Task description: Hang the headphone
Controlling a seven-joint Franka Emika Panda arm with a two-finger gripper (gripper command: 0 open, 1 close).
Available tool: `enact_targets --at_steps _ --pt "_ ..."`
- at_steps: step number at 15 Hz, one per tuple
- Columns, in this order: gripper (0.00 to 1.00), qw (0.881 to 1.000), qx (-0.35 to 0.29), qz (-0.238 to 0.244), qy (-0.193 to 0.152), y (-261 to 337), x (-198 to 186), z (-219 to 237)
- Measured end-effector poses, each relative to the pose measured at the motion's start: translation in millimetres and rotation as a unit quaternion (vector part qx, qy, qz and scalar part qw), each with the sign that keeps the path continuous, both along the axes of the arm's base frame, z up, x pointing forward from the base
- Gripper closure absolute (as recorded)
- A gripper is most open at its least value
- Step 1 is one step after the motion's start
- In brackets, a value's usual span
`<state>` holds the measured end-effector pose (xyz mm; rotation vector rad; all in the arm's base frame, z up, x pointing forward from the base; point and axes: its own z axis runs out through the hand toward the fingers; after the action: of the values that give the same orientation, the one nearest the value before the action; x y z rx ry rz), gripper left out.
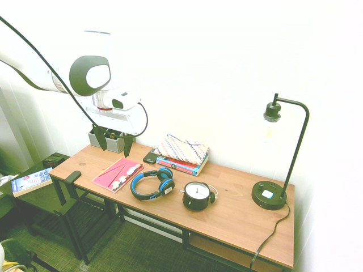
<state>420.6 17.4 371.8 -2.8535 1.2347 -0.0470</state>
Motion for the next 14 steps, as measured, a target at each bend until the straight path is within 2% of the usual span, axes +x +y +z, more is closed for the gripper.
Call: enact_targets --at_steps 5,14 --pt "0.0 1.0 -0.007 0.021 -0.007 12.0 7.0 -14.2" --pt "0.0 0.995 -0.039 0.089 -0.02 0.3 37.1 -164.2"
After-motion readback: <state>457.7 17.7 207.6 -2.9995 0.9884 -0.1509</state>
